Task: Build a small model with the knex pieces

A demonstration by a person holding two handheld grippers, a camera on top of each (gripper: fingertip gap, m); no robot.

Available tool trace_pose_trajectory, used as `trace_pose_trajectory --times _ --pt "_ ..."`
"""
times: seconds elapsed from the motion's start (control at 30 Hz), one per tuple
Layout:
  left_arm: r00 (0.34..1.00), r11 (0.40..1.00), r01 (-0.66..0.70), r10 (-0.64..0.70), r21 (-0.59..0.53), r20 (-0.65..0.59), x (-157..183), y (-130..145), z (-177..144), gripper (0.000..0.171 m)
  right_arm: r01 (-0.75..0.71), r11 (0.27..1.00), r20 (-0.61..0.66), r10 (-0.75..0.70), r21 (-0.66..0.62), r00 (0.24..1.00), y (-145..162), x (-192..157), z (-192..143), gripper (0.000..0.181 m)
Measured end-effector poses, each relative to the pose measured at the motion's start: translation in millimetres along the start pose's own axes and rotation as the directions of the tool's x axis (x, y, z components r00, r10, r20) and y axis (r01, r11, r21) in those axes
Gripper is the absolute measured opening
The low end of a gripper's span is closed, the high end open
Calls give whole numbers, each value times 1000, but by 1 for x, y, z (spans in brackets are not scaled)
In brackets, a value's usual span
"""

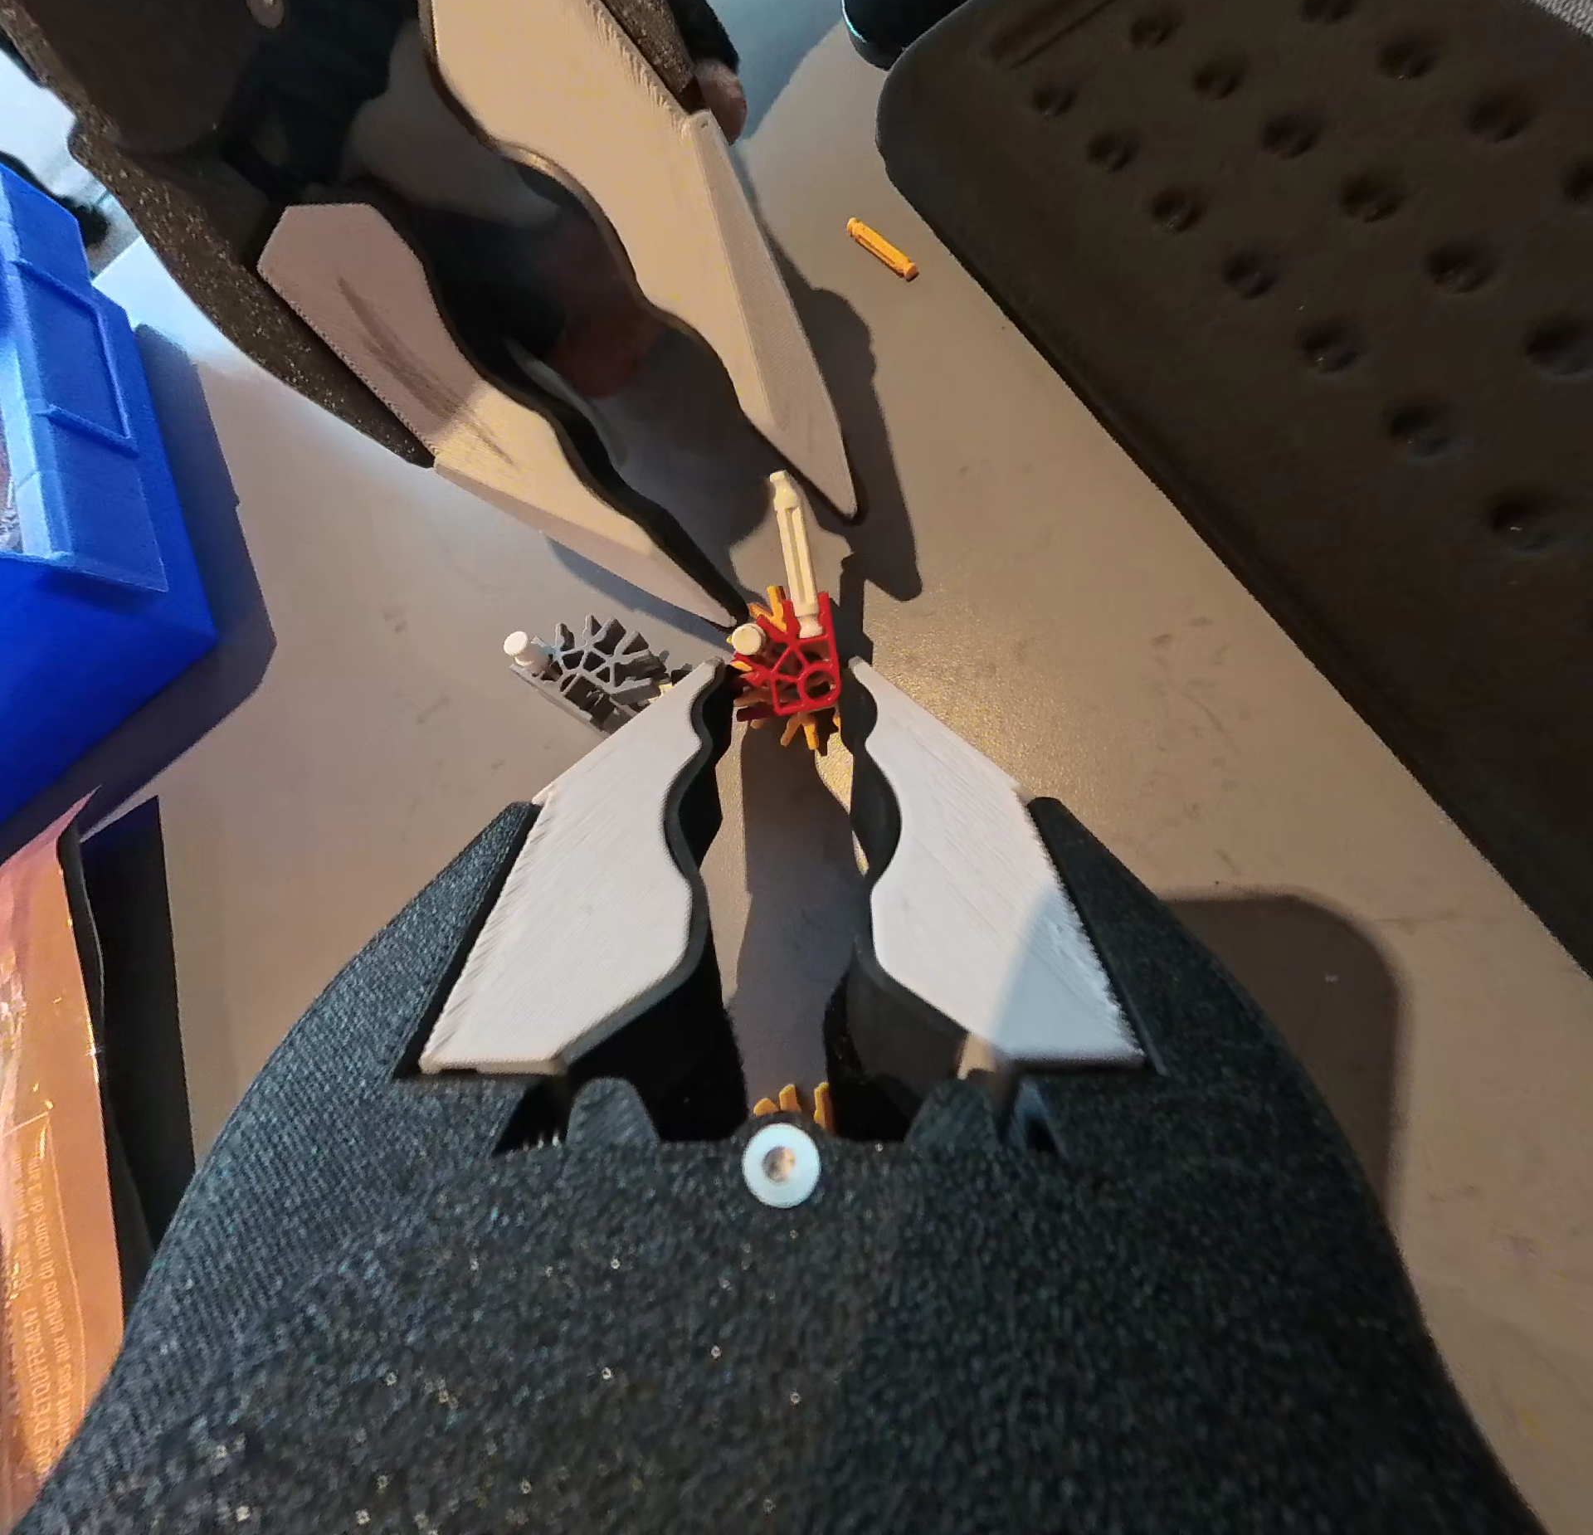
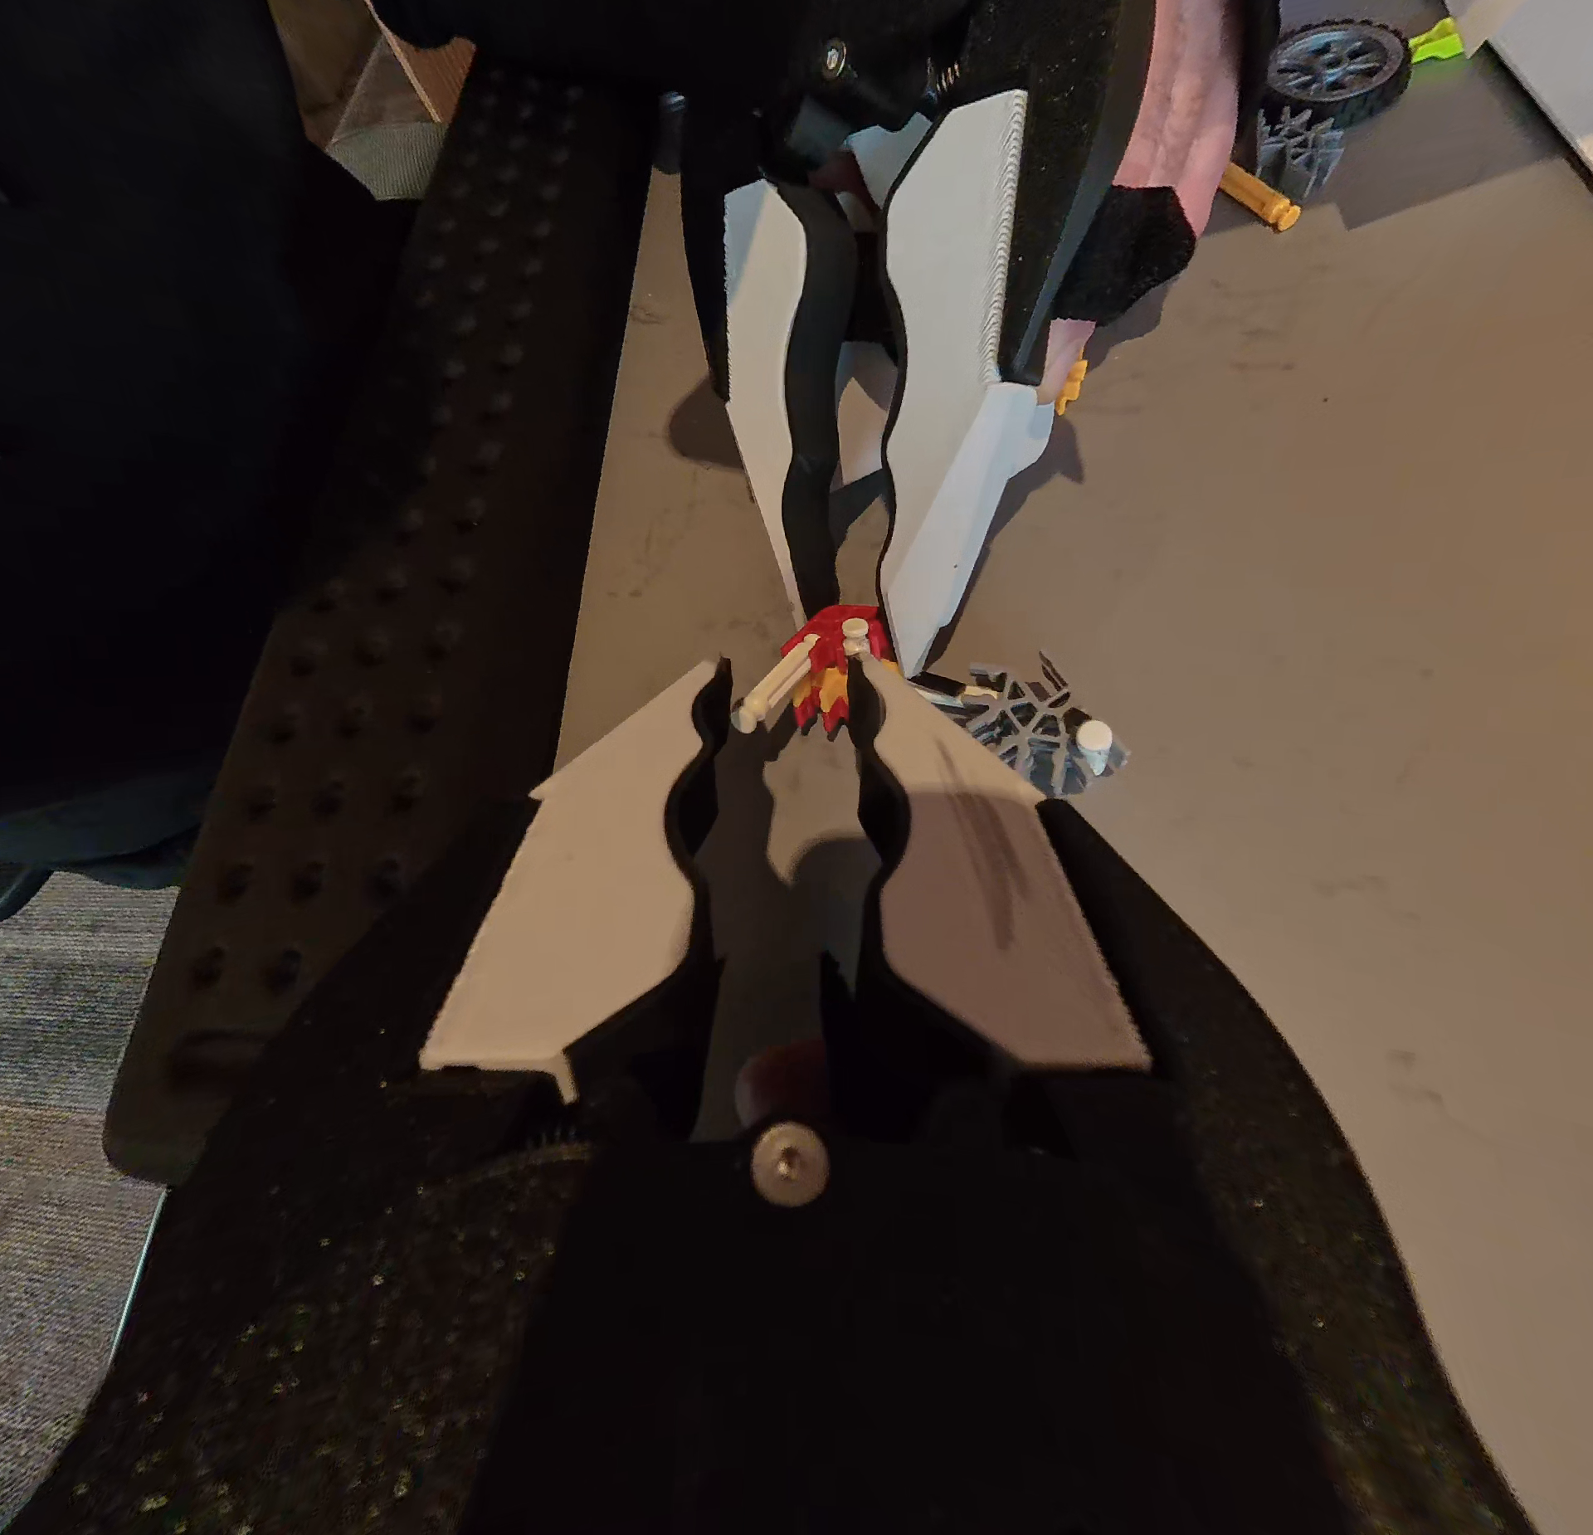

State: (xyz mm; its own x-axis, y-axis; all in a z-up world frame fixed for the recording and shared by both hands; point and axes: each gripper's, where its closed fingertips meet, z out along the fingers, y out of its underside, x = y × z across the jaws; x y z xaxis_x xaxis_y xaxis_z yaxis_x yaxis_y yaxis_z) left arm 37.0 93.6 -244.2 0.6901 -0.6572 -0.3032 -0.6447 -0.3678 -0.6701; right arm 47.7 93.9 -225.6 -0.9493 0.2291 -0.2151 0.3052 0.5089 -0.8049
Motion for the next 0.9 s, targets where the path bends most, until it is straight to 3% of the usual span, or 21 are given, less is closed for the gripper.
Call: trace_pose_trajectory --times 0.7,0.8,0.9 --pt "998 1000 -28 29 -13 48 3 -1 1 20 19 1000 -8 -19 -20 1000 -1 2 5 14" --pt "999 1000 -26 26 -5 45 4 -3 1 20 28 999 -7 -28 -21 1000 -3 1 7 0" --pt "997 999 -42 42 -3 57 6 -4 2 19 52 998 15 -51 -40 999 -3 -3 11 0"
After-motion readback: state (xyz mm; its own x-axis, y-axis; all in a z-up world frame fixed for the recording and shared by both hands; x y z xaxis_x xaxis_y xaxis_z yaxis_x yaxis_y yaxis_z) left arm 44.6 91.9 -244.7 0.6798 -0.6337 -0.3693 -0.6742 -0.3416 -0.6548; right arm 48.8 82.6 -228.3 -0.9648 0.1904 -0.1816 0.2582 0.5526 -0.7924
